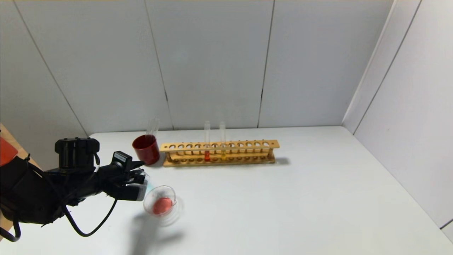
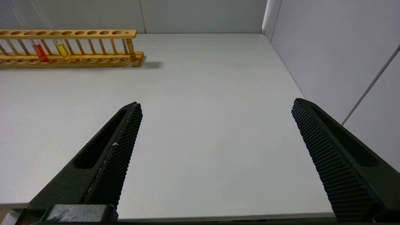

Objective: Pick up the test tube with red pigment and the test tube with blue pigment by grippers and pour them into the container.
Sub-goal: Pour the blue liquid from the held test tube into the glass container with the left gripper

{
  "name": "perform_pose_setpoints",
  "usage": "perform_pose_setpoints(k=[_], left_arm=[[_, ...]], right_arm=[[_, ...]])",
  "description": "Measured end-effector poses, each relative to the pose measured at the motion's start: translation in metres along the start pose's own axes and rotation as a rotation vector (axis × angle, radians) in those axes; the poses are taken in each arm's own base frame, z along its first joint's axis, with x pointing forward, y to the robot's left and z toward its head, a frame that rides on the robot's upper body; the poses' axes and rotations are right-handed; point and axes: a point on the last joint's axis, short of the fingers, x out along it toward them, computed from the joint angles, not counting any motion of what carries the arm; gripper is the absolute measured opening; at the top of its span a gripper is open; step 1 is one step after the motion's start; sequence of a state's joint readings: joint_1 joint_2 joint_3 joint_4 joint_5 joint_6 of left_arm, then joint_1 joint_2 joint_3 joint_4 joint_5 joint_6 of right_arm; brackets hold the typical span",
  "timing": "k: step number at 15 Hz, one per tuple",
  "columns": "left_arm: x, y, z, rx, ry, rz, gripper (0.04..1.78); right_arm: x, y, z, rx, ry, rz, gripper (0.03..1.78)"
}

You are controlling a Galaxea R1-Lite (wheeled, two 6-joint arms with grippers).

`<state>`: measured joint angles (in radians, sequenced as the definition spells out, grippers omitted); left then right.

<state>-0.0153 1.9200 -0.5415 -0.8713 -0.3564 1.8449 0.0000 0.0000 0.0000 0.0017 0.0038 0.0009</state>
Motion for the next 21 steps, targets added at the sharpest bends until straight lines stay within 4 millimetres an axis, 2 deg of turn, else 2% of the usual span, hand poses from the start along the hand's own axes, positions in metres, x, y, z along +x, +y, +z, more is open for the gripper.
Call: perform_pose_setpoints(k=[7,21], left_arm=[[0.0049,0.0018,-0.0007,0.104,0.003,0.013,0.33],[0.0067,-0.0001,0.0059,0.149,-0.019,0.005,0.33]], right_arm=[[0.0,0.0,0.0,0.0,0.0,0.0,1.75],[0.0,0.0,0.0,0.0,0.0,0.0,1.75]])
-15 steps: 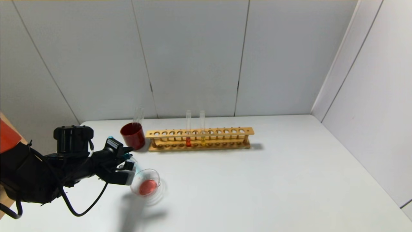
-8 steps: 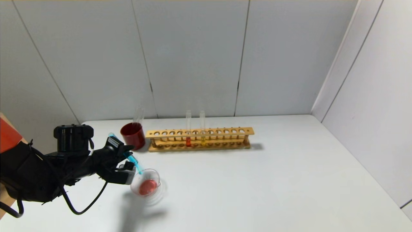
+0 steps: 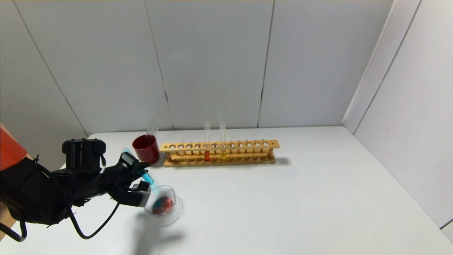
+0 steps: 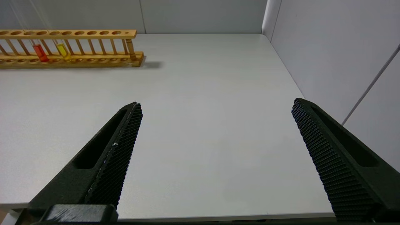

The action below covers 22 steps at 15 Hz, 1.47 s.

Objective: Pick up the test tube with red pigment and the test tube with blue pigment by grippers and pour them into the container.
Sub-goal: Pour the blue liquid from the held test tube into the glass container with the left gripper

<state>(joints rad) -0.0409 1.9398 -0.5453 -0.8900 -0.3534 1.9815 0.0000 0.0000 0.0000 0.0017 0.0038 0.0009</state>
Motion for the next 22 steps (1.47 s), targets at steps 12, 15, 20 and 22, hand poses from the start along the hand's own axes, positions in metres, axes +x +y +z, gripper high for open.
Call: perform_pose_setpoints(k=[12,15,20,22], left_arm=[[0.0,0.008,0.013,0.091,-0.038,0.022,0.33],[0.0,0.011,0.015,0.133,-0.041,0.031,0.33],[-0.001,0.012,0.014,0.151,-0.034,0.036,0.33],[-0.001,0.013,0.013,0.169,-0.032,0.04,0.33]], right_arm=[[0.0,0.0,0.0,0.0,0.0,0.0,1.75],[0.0,0.0,0.0,0.0,0.0,0.0,1.75],[0.0,0.0,0.0,0.0,0.0,0.0,1.75],[0.0,0.0,0.0,0.0,0.0,0.0,1.75]])
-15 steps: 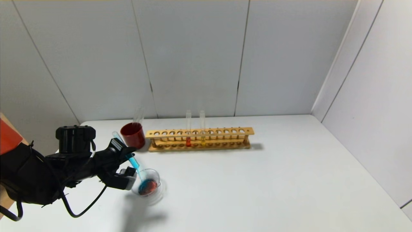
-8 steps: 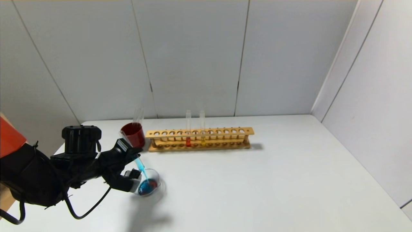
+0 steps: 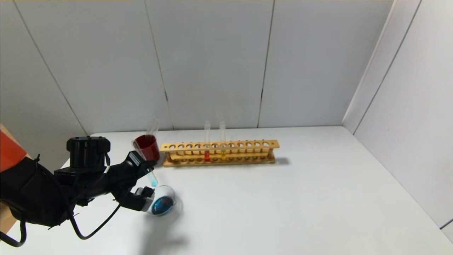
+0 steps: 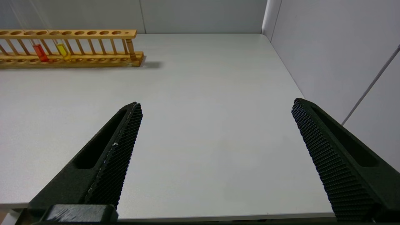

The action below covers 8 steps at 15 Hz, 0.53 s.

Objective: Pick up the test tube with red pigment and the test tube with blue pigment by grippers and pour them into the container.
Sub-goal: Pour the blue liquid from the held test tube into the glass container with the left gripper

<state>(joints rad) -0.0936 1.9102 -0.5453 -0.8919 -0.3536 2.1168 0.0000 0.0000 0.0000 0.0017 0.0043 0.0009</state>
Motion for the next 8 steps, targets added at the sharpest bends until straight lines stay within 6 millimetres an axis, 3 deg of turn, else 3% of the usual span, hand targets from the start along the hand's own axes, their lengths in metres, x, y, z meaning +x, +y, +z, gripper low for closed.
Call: perform_pose_setpoints(k=[8], left_arm=[[-0.0005,0.0026,-0.0013,0.086,0.004,0.012,0.33]], right_arm=[[0.0,0.0,0.0,0.0,0.0,0.0,1.75]])
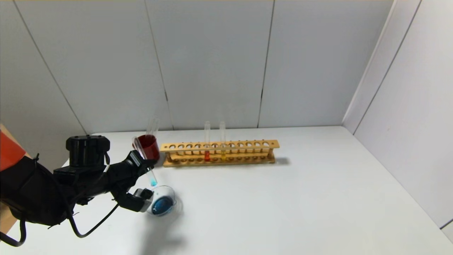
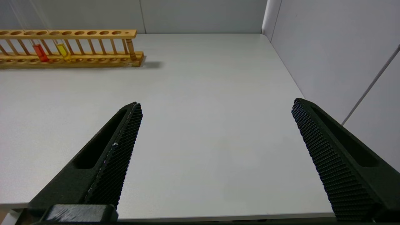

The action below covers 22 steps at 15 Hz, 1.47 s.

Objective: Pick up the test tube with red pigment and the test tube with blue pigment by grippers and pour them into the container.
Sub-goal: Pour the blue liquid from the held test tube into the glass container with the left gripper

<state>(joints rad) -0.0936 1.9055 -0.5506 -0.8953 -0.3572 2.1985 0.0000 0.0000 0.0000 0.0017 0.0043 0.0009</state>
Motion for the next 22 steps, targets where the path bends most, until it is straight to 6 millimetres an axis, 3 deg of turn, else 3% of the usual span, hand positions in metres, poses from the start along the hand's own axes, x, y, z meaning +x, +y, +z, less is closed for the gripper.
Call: perform_pose_setpoints(k=[10,22], left_arm=[[-0.002,0.019,0.007,0.176,0.003,0.089,0.33],[-0.014,0.039,0.001,0.377,0.116,0.221,0.33]], right_arm=[[0.0,0.0,0.0,0.0,0.0,0.0,1.75],[0.0,0.0,0.0,0.0,0.0,0.0,1.75]])
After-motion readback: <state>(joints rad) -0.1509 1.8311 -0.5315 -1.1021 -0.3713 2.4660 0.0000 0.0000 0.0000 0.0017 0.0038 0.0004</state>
